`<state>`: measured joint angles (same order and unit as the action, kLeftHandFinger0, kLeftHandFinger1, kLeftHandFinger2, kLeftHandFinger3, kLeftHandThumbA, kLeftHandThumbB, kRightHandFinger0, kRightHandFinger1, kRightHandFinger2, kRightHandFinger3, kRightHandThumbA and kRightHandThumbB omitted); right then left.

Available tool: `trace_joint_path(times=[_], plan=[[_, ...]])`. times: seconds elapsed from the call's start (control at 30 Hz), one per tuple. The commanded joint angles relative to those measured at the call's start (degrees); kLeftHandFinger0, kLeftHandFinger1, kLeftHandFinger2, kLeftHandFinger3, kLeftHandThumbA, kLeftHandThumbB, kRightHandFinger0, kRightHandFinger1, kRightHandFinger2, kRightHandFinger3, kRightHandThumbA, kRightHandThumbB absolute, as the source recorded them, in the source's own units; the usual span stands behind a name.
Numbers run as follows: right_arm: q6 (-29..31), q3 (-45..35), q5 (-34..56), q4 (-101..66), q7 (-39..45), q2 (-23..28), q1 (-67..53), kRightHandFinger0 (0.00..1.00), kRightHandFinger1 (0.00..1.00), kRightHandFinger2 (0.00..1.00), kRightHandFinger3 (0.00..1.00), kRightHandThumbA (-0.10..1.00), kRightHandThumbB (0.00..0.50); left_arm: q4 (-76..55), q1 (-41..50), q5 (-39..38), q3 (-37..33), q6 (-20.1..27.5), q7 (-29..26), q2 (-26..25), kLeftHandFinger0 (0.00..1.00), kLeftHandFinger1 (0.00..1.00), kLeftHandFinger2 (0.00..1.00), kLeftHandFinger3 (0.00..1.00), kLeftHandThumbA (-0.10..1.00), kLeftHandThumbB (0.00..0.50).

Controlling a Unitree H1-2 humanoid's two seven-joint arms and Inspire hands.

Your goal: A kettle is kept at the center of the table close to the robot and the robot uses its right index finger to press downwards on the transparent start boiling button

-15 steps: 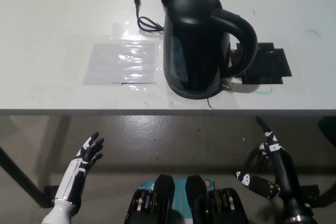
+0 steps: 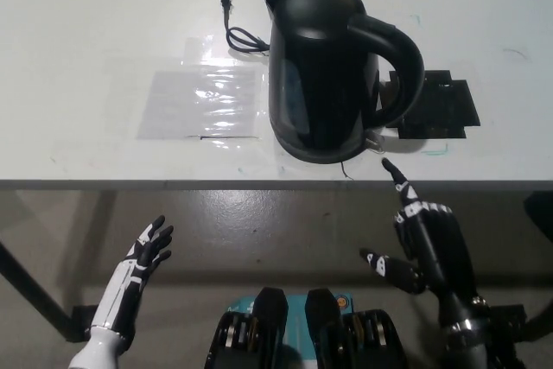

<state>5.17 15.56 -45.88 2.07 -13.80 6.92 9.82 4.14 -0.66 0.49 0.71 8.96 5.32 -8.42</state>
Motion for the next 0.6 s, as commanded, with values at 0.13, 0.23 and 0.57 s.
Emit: trace_joint_path(times=[0.13,0.23,0.57], plan=[[-6.9,1.4,-12.1,-1.0,-0.6,1.5,5.9,0.0,0.0,0.0,1.0,1.0,0.257,-2.5,-1.8,-1.7,-0.1,6.0,1.9,-1.6,1.0,1.0,1.0,1.0,1.0,0.328],[-8.0,1.7,-12.6,0.0,-0.1,1.6,6.7,0.0,0.0,0.0,1.0,1.0,0.253,-2.8,-1.8,-1.5,0.0,5.8,1.8,-1.6,1.0,1.0,1.0,1.0,1.0,0.336],[-8.3,1.7,-12.2,4.2,-1.5,2.1,8.4,0.0,0.0,0.0,1.0,1.0,0.244,-2.8,-1.9,-1.5,0.0,5.8,2.1,-1.6,1.0,1.0,1.0,1.0,1.0,0.33]])
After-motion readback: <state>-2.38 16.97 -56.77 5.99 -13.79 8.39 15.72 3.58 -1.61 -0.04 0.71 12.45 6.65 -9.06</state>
